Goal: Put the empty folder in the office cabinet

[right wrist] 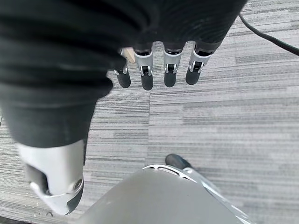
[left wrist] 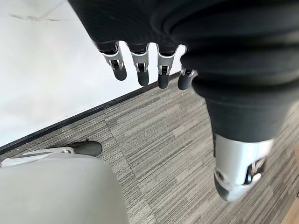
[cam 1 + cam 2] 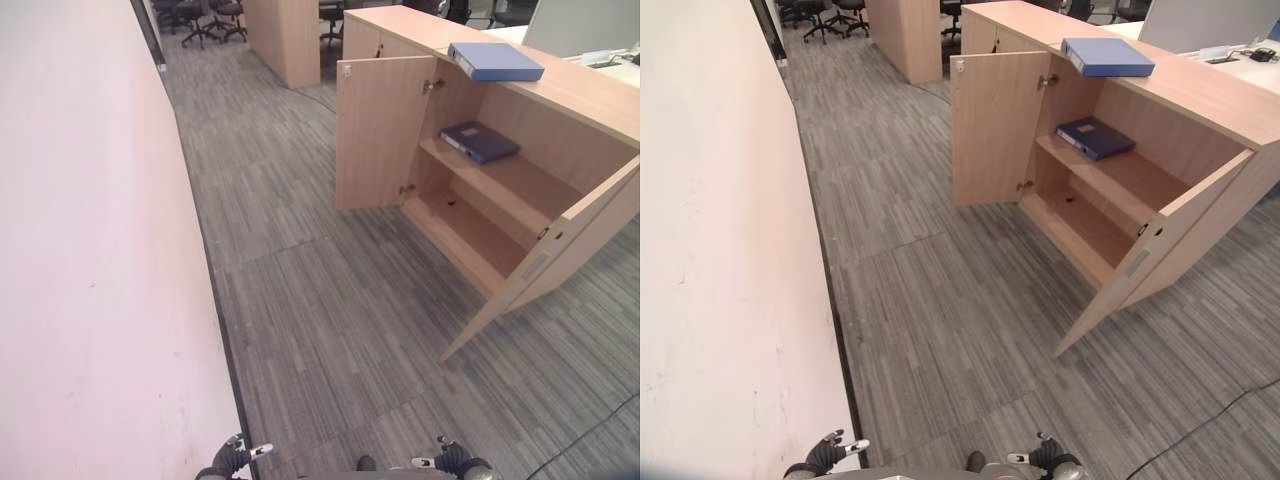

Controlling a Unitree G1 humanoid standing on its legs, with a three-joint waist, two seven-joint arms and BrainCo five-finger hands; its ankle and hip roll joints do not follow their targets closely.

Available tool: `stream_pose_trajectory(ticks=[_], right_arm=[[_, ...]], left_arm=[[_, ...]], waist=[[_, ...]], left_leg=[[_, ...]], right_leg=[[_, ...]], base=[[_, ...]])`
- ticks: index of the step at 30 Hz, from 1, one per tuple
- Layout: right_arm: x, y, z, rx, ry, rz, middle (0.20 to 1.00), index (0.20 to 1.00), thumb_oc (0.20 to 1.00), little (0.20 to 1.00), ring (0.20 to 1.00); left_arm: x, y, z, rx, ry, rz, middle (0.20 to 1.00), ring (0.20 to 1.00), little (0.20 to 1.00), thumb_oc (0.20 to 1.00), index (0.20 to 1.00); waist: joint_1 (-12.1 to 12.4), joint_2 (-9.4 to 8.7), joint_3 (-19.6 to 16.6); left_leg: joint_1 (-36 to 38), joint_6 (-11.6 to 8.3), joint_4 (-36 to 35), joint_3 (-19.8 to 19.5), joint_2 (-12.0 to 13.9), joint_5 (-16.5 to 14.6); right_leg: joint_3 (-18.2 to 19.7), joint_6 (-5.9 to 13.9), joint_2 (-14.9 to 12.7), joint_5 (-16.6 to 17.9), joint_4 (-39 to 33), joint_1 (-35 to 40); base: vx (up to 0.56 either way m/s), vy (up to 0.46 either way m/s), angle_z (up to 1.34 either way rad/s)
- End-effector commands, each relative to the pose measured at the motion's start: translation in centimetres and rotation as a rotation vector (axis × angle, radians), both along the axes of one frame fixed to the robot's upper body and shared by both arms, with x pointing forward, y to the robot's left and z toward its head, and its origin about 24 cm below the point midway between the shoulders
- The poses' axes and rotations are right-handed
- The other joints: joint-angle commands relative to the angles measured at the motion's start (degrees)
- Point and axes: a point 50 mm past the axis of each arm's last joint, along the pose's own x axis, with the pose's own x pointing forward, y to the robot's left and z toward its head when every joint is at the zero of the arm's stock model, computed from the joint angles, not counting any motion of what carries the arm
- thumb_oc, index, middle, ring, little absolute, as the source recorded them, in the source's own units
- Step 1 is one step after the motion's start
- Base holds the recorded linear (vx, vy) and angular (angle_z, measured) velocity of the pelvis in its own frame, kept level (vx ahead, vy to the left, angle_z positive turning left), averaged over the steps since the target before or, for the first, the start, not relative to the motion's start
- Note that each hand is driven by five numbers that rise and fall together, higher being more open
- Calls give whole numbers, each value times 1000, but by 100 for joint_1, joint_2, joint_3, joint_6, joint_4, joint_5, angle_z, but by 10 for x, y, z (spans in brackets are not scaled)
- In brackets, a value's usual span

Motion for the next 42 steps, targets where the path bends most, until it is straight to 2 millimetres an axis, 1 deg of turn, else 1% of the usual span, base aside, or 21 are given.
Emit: stream_pose_trajectory(ticks=[1,6,10,11,15,19,22,24,32,42], right_arm=[[4,26,-4,63,-1,62,1000,1000,1000,1000,1000],[1,25,-4,72,2,12,1000,1000,1000,1000,1000],[-5,25,-6,103,-4,-107,1000,1000,1000,1000,1000],[-11,26,-8,135,5,-183,1000,1000,1000,1000,1000],[-18,23,-9,163,18,-272,1000,1000,1000,1000,1000],[-20,22,-9,167,23,-298,1000,1000,1000,1000,1000],[-22,24,-10,180,27,-317,1000,1000,1000,1000,1000],[-22,22,-10,177,29,-312,1000,1000,1000,1000,1000],[-24,21,-11,171,59,-290,1000,1000,1000,1000,1000],[-21,20,-10,172,51,-290,1000,1000,1000,1000,1000]], left_arm=[[13,-7,1,-27,-39,-2,1000,1000,1000,1000,1000],[16,-7,3,-18,-60,2,1000,1000,1000,1000,1000],[22,-3,6,34,-96,14,1000,1000,1000,1000,1000],[21,-3,6,25,-97,38,1000,1000,1000,1000,1000],[14,-3,3,5,-68,72,1000,1000,1000,1000,1000],[12,-4,2,10,-59,69,1000,1000,1000,1000,1000],[10,-7,1,-4,-56,100,1000,1000,1000,1000,1000],[4,-8,-1,-25,-22,98,1000,1000,1000,1000,1000],[-10,-9,-7,-56,67,112,1000,1000,1000,1000,1000],[-7,-9,-6,-50,49,114,1000,1000,1000,1000,1000]], waist=[[-98,-225,-44],[-105,-227,-47],[-110,-247,-56],[-112,-252,-58],[-132,-250,-65],[-139,-247,-73],[-142,-247,-75],[-154,-233,-86],[-187,-185,-132],[-186,-184,-87]], left_leg=[[-205,-131,-404,329,126,175],[-196,-132,-404,327,124,169],[-193,-132,-404,321,115,164],[-193,-131,-404,318,117,165],[-192,-135,-404,335,119,162],[-192,-134,-404,350,119,155],[-199,-134,-404,349,119,153],[-201,-136,-404,360,120,149],[-184,-137,-404,389,122,142],[-207,-131,-404,358,113,143]], right_leg=[[-92,563,-399,21,-722,607],[-92,560,-400,20,-722,615],[-100,574,-399,18,-722,617],[-97,577,-396,16,-722,617],[-89,577,-395,20,-722,609],[-71,578,-397,33,-722,601],[-70,582,-400,34,-722,597],[-59,583,-398,34,-722,592],[-45,578,-398,42,-722,592],[-56,585,-403,42,-722,586]], base=[[0,0,0],[0,0,0],[0,0,0],[0,0,0],[0,0,0],[0,0,0],[0,0,0],[0,0,0],[0,0,0],[0,0,0]])
